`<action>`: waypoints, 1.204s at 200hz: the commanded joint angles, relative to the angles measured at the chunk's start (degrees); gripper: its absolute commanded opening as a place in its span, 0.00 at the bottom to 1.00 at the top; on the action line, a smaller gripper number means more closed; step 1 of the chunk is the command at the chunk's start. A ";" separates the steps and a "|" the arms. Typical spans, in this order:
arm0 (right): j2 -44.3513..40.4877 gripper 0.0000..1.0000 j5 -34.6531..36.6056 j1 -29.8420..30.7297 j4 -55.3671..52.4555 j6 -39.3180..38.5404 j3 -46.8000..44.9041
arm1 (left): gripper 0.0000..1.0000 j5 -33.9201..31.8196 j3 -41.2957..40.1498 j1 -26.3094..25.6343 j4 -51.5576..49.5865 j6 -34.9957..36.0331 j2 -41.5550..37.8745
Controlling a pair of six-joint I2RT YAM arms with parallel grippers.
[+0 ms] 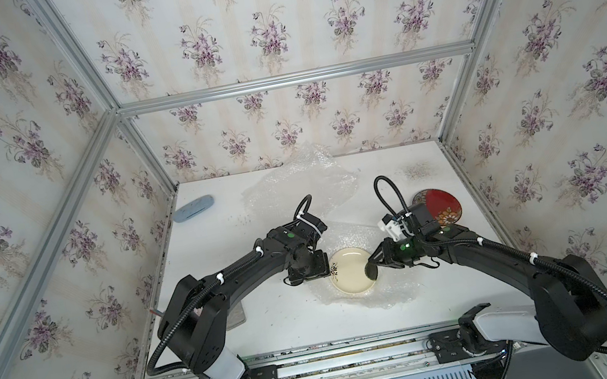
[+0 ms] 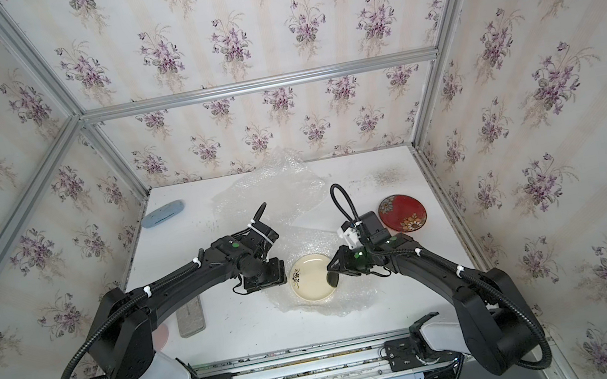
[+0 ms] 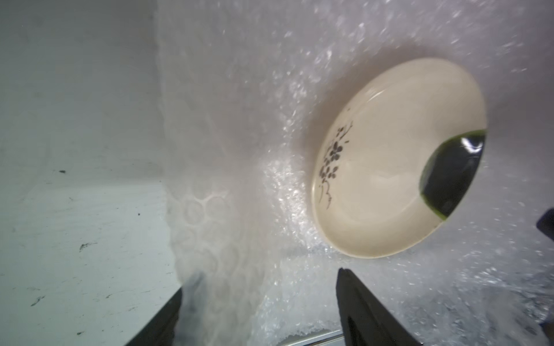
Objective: Unpack dinner plates from bubble wrap
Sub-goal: Unwrap the bubble wrap at the center of the board.
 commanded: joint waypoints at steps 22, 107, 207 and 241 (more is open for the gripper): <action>-2.64 0.26 -0.45 2.25 -10.51 -0.93 -5.15 | 0.56 -1.71 -4.75 -0.13 1.80 -1.20 1.26; 5.67 0.29 7.91 -8.33 -3.29 3.95 -7.42 | 0.20 -3.88 -10.96 0.91 5.38 -3.71 0.30; 6.57 0.32 8.28 -15.75 -2.46 -0.36 -2.80 | 0.69 -1.76 -11.39 3.20 4.87 -1.58 -12.30; 1.74 0.35 3.69 -15.74 -4.71 -0.54 -1.88 | 0.84 -1.98 -4.91 0.99 3.19 3.65 -16.17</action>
